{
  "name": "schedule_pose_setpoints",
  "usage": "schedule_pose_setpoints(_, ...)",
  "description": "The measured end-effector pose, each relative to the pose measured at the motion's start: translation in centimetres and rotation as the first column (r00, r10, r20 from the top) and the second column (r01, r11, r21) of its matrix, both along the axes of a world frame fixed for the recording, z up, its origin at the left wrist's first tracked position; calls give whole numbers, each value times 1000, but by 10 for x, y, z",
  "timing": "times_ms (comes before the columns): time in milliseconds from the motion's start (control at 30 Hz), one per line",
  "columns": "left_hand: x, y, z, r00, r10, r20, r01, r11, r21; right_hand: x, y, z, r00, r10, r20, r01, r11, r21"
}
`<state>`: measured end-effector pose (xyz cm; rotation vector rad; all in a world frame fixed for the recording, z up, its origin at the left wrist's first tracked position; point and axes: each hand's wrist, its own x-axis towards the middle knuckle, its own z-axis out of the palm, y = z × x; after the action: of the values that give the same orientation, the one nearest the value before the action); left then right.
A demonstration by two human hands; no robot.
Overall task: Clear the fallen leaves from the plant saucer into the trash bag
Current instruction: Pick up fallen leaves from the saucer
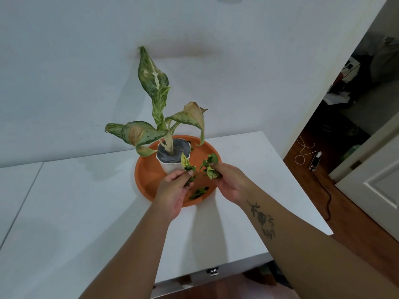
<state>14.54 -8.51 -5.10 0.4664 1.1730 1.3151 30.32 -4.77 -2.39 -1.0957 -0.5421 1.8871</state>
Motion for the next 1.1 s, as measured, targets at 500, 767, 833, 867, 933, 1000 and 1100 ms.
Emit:
schedule_pose_setpoints(500, 82, 6, 1, 989, -131, 62, 133, 991, -31, 92, -17, 7, 974, -221, -41, 220, 975, -28)
schedule_pose_setpoints(767, 170, 4, 15, 987, -158, 38, 158, 987, 5, 178, -11, 6, 968, -249, -40, 249, 968, -22)
schedule_pose_setpoints(833, 202, 0, 18, 992, -122, 26, 122, 993, 3, 207, -11, 5, 975, -221, -36, 221, 975, -18)
schedule_pose_setpoints(867, 218, -1, 18, 995, -102, 21, 102, 995, -2, 220, -12, 5, 979, -199, -32, 199, 980, -16)
schedule_pose_setpoints(933, 251, -5, 18, 997, -79, 18, 80, 997, -16, 251, -12, 6, 986, -164, -32, 164, 986, -21)
schedule_pose_setpoints(1000, 284, -8, 15, 997, -77, 13, 78, 997, -25, 281, -12, 8, 987, -159, -16, 159, 987, -27)
schedule_pose_setpoints(1100, 334, -14, 11, 997, -74, -13, 73, 996, -43, 325, -13, 5, 988, -155, 5, 155, 987, -31)
